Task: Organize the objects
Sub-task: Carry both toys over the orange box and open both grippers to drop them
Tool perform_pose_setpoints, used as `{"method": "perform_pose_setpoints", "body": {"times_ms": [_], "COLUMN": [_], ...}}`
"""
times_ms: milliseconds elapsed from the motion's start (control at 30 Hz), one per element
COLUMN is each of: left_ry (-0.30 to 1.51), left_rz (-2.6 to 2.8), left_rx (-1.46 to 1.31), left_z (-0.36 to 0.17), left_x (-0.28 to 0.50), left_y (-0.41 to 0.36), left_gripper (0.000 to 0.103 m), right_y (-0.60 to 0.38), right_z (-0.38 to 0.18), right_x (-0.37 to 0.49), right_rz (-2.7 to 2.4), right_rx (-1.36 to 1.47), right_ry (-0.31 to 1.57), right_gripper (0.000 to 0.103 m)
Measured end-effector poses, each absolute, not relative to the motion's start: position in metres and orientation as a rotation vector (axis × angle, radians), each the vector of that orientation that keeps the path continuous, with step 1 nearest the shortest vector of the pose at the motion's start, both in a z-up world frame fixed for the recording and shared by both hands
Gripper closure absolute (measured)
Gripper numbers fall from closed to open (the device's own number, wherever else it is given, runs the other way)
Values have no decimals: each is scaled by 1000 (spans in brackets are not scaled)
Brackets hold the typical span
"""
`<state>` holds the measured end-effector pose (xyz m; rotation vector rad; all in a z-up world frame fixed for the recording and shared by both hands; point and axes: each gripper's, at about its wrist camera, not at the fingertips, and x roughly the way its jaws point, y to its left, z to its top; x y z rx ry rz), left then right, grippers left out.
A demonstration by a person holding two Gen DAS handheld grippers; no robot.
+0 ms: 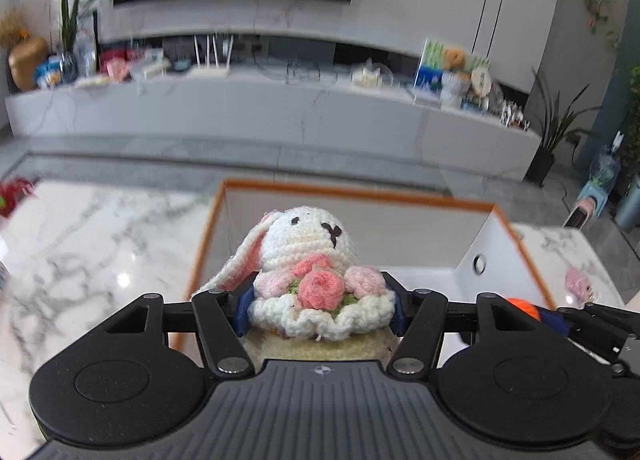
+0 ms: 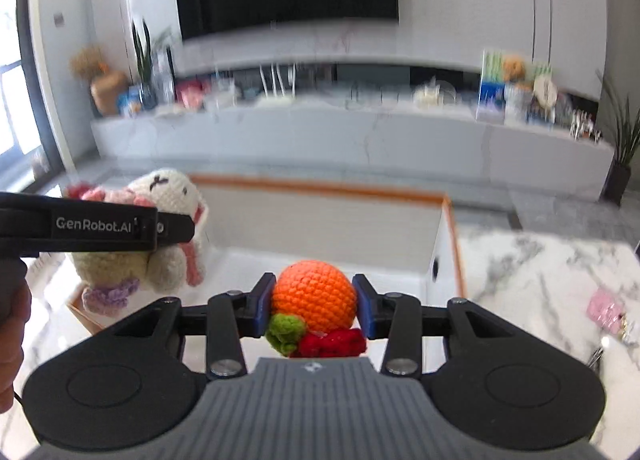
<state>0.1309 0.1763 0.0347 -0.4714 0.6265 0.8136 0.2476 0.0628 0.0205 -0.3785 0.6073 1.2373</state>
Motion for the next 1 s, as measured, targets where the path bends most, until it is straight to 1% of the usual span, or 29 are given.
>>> {"method": "perform_pose_setpoints", "body": {"times_ms": [200, 400, 600, 833, 900, 967, 1000], "left_ry": [715, 816, 872, 922, 918, 902, 892], "left_rz": [819, 823, 821, 813, 813, 813, 816], "left_rx": [-457, -478, -537, -542, -559, -555, -546], "left_z": [11, -7, -10, -10, -10, -7, -5], "left_x": [146, 157, 159, 160, 159, 157, 156], "left_y": [180, 186, 192, 192, 193, 193, 192], "left_gripper": [32, 32, 31, 29, 28, 27, 27], "right_y": [92, 100, 107, 115, 115, 112, 112], "right_z": [-10, -23, -30, -34, -33, -32, -31], "right_x": [253, 263, 263, 262, 261, 258, 257], "right_rz": [1217, 1160, 1107, 1055, 1048, 1050, 1051], "right_rx": [-479, -478, -521, -561, -564, -567, -567], "right_ry": [720, 837, 870, 859, 852, 837, 830], "right_gripper": [60, 60, 59, 59, 53, 44, 43]}}
